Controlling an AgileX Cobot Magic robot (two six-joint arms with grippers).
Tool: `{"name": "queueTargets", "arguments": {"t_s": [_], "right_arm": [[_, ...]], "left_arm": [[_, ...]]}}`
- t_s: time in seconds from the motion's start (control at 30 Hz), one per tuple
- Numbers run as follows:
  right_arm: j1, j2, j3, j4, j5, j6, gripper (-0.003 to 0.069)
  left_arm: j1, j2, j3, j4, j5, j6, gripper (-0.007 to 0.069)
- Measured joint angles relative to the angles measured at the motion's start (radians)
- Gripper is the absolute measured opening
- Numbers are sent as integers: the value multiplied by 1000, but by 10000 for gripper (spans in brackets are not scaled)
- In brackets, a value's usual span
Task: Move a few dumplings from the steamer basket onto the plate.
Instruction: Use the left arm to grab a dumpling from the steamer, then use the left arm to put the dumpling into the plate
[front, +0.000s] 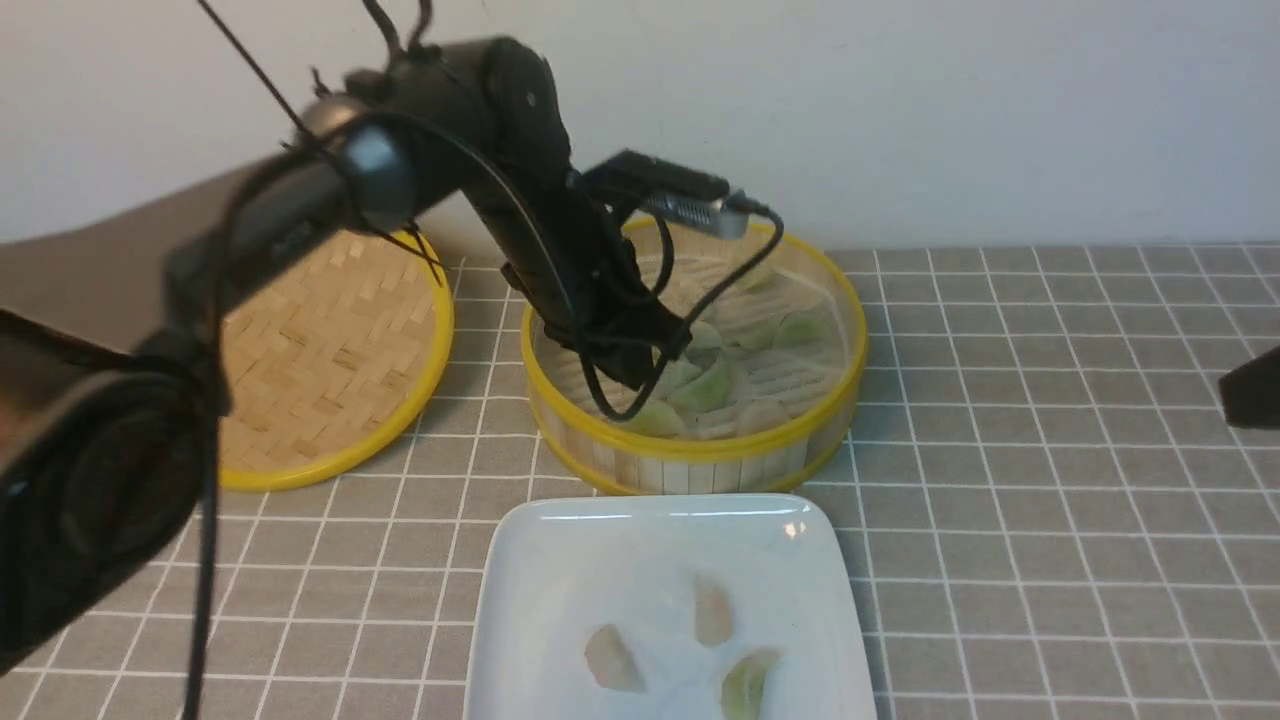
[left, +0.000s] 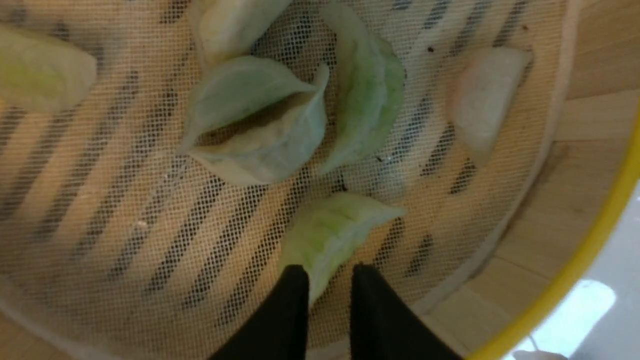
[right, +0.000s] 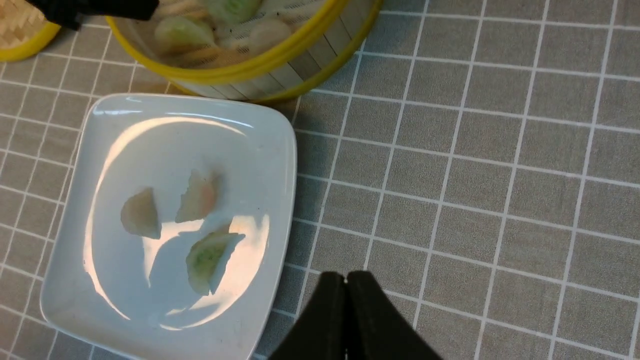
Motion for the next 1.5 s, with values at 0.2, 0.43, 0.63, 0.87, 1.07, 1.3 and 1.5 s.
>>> {"name": "queueTargets", "arguments": {"t_s": [0.2,0.43,0.63,0.87,1.07,1.3,1.5], "right_arm": [[1,0,-4,1,0,-1,-10],[2,0,-4,1,0,-3,-10],[2,0,-4,1,0,-4,-10],[2,0,-4,1,0,-4,-10],[2,0,-4,7,0,-4,-10],[2,0,-4,15,0,-16,-10],[2,0,-4,24,7,-27,-10]], "left_arm": [[-11,59,-14,11,-23,62,379],[-36,91,-18,18,-35,109,450],[-41,97,-25,45,-45,105,222],[-47,89,-131,53,92,70,197],[-50,19,-279,56,138,-26,197],[-59,-156,-146,56,142,-153,197],[-72,-322,206,50,148,-161,197]]}}
